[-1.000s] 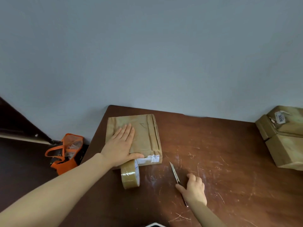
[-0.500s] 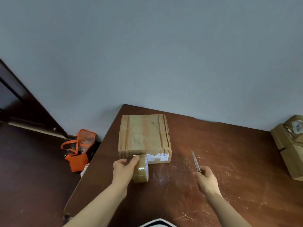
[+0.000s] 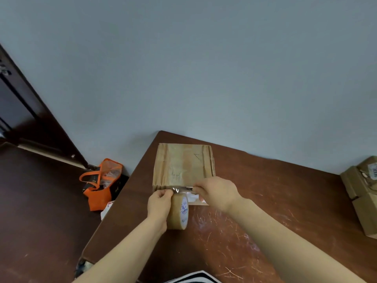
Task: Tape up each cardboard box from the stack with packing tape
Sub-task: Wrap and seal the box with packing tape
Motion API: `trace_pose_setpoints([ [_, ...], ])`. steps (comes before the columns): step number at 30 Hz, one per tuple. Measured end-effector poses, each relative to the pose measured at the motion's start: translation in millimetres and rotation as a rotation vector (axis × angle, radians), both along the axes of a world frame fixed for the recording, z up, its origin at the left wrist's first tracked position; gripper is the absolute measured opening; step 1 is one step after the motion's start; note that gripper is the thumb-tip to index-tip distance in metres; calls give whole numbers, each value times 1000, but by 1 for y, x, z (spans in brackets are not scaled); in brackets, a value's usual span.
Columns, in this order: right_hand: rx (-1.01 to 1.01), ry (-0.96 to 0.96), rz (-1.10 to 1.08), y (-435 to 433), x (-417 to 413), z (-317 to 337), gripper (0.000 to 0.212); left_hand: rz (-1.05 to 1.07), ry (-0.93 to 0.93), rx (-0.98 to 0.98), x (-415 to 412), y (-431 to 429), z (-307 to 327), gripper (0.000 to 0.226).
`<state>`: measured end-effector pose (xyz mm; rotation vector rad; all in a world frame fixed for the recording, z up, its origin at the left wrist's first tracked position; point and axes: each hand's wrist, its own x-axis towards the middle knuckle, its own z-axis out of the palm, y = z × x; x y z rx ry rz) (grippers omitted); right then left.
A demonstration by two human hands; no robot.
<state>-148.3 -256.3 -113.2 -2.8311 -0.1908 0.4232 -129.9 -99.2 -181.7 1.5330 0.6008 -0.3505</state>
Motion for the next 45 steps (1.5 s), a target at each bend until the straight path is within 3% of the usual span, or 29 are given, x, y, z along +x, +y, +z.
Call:
trace_pose_setpoints([
  [4,-292,-37,59,11,15,-6,23,-28,-22,45,3,1,-1,21],
  [7,-389,-32,108,21,16,1,30,-39,-29,69,5,1,-5,22],
  [20,-488,-82,246,35,7,15,52,-32,-83,313,3,1,1,20],
  [26,-516,-70,230,22,3,7,31,-40,-76,337,7,3,-3,19],
  [28,-468,-58,140,10,-3,1,28,-55,-77,338,7,4,-4,20],
  [32,-160,-40,-214,-14,-47,-41,22,-89,-97,345,8,8,-8,21],
  [36,27,241,-431,-32,-94,-112,6,-111,-124,361,9,10,-9,21],
  [38,-10,286,-399,-35,-98,-121,7,-117,-124,363,8,10,-9,21],
  [39,-81,233,-369,-35,-95,-120,14,-117,-124,360,8,11,-10,21],
  [41,-147,-125,-303,-30,-78,-107,22,-117,-129,356,8,11,-9,21],
  [43,117,-415,-253,-14,-55,-73,21,-118,-128,352,8,11,-9,21],
  [45,392,-407,-155,5,-23,-44,22,-125,-120,338,7,11,-8,21],
])
